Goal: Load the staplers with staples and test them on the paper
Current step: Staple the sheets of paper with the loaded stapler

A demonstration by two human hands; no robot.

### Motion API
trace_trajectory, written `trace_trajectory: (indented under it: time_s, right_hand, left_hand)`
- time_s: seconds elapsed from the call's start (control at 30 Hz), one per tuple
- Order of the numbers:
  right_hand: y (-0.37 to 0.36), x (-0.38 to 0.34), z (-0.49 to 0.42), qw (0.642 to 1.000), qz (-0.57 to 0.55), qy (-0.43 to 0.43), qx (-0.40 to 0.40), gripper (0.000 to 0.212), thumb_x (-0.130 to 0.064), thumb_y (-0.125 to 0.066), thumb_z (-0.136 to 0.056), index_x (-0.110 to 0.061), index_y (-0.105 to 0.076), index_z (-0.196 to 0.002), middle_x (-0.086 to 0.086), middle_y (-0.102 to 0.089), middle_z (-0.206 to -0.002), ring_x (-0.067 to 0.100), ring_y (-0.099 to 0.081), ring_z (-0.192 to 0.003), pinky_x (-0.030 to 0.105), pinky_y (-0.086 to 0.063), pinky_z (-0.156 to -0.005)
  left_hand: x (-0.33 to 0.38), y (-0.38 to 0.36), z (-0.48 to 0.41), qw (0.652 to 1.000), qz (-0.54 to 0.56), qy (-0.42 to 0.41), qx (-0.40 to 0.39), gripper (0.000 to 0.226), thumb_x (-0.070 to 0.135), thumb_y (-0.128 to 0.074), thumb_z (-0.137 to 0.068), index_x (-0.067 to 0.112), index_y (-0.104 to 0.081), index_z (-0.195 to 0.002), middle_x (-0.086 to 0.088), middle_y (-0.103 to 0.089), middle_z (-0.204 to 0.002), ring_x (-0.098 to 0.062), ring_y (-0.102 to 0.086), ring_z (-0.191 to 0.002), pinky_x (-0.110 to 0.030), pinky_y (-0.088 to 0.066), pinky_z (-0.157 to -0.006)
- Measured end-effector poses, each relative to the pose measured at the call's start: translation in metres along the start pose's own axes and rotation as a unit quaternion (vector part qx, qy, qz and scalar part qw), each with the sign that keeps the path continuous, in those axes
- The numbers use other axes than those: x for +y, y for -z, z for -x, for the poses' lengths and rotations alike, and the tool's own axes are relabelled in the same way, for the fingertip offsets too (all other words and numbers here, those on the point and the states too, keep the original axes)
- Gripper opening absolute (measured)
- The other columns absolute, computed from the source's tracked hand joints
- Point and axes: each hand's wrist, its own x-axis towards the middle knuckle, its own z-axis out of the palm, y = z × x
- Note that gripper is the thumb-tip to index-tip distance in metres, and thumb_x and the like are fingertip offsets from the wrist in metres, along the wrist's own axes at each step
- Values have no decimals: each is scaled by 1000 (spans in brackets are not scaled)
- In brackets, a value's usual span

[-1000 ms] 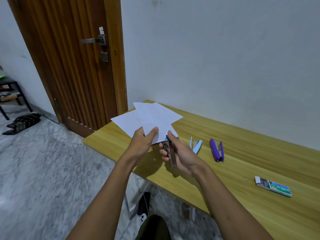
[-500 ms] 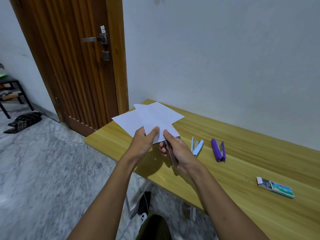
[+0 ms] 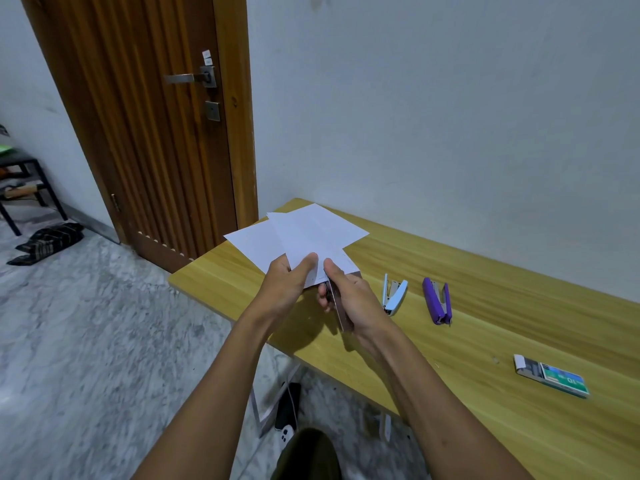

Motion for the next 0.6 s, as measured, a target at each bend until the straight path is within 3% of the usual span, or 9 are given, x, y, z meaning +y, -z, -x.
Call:
trace_trajectory:
  time_s: [0.1,0.2,0.4,0.5,0.6]
  right_hand:
    - [4,0,1,992,-105,-59,-38,38,-54,-51,-96,-17,-57,-89,0,-49,-63,14,-42,-45,24,-34,-42]
    - [15,3,3,989,-124,-82,-11,41,-63,-53,-90,-22,-54,-91,-5,-38,-59,9,-29,-41,19,-22,-36]
    - [28,7,-1,985,-126,-83,83,40,-54,-65,-88,-17,-61,-100,-8,-42,-59,5,-28,-40,18,-24,-36]
    - [28,6,-10,977,-164,-105,90,25,-43,-66,-91,-18,-63,-92,-7,-49,-63,4,-29,-39,17,-25,-35]
    - [26,5,-18,970,-191,-118,93,19,-29,-66,-92,-17,-53,-83,-8,-50,-61,5,-29,-38,17,-25,-34]
  left_hand:
    - [-2,2,-2,1000,11,22,17,23,37,-57,-97,22,-65,-112,4,-72,-110,-18,-66,-107,-45,-52,-99]
    - [-3,6,-5,998,37,39,43,23,40,-59,-94,24,-63,-111,3,-69,-116,-21,-62,-113,-51,-50,-100]
    - [2,9,-4,993,86,54,52,9,29,-57,-98,25,-62,-104,3,-69,-108,-19,-63,-107,-48,-53,-97]
    - [3,9,-2,993,80,69,48,14,31,-59,-97,22,-64,-106,1,-72,-108,-20,-66,-106,-48,-53,-97]
    - [1,11,-1,992,75,88,53,15,31,-58,-97,21,-64,-107,-1,-72,-107,-21,-67,-101,-39,-58,-85]
